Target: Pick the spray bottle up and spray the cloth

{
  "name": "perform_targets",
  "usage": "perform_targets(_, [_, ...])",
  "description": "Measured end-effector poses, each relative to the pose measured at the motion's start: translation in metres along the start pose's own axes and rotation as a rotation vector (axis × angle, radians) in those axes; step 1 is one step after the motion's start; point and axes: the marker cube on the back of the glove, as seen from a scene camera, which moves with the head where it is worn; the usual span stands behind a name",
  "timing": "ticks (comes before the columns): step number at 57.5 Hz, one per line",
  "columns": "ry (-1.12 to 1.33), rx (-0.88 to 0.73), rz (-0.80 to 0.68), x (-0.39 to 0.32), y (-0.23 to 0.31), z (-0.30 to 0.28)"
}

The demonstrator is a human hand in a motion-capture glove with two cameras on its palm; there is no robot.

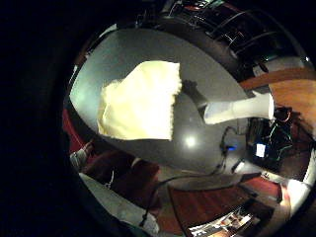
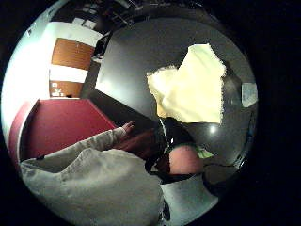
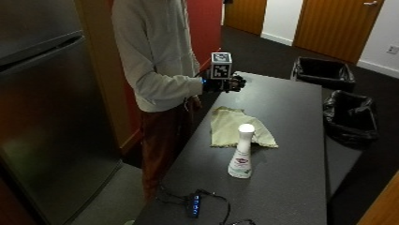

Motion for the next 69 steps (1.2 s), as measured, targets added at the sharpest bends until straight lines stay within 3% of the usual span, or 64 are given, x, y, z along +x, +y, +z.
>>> perform_targets(36, [-0.166, 0.492, 0.422, 0.096, 0.05, -0.022])
perform_targets(69, [-0.413, 0.658, 0.777, 0.176, 0.059, 0.002])
